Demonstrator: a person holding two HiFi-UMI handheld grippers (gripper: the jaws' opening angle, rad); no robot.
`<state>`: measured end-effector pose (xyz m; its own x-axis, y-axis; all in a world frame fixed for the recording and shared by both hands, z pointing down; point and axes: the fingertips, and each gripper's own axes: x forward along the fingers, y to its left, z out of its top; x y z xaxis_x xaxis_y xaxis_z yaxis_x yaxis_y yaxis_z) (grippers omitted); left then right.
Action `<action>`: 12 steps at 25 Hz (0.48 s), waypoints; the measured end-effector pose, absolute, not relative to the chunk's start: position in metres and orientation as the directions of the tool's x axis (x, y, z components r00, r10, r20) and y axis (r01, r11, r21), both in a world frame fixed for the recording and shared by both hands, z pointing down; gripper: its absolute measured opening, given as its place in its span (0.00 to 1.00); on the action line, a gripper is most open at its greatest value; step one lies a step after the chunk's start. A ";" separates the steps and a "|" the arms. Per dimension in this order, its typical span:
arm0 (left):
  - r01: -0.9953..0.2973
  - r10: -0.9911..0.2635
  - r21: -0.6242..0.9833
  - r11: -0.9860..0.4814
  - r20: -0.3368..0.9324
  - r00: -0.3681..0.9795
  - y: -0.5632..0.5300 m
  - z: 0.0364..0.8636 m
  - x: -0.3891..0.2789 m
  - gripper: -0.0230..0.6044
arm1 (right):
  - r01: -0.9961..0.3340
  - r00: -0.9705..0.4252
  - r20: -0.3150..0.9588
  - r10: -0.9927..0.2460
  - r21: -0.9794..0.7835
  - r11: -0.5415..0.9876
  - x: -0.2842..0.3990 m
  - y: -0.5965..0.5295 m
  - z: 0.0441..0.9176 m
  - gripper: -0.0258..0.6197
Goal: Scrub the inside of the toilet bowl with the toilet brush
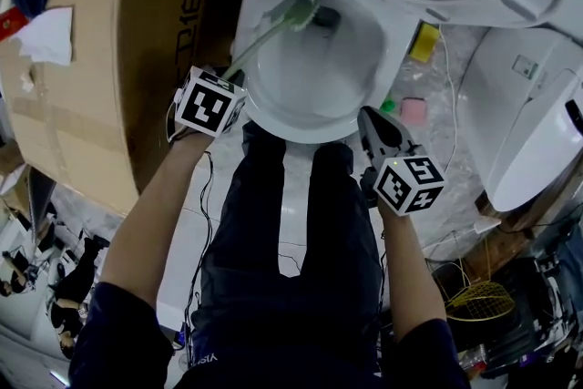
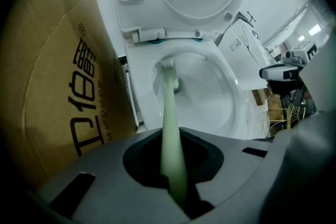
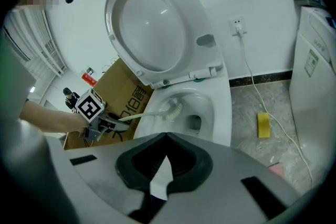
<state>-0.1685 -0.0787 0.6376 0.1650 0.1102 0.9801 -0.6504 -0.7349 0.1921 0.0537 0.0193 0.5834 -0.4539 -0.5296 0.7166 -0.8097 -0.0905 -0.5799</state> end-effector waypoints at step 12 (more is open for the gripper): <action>-0.629 0.114 0.225 -0.744 0.971 0.212 -0.072 0.635 -0.128 0.11 | -0.807 -0.435 0.717 -0.546 -0.579 -0.117 0.073 0.033 0.582 0.04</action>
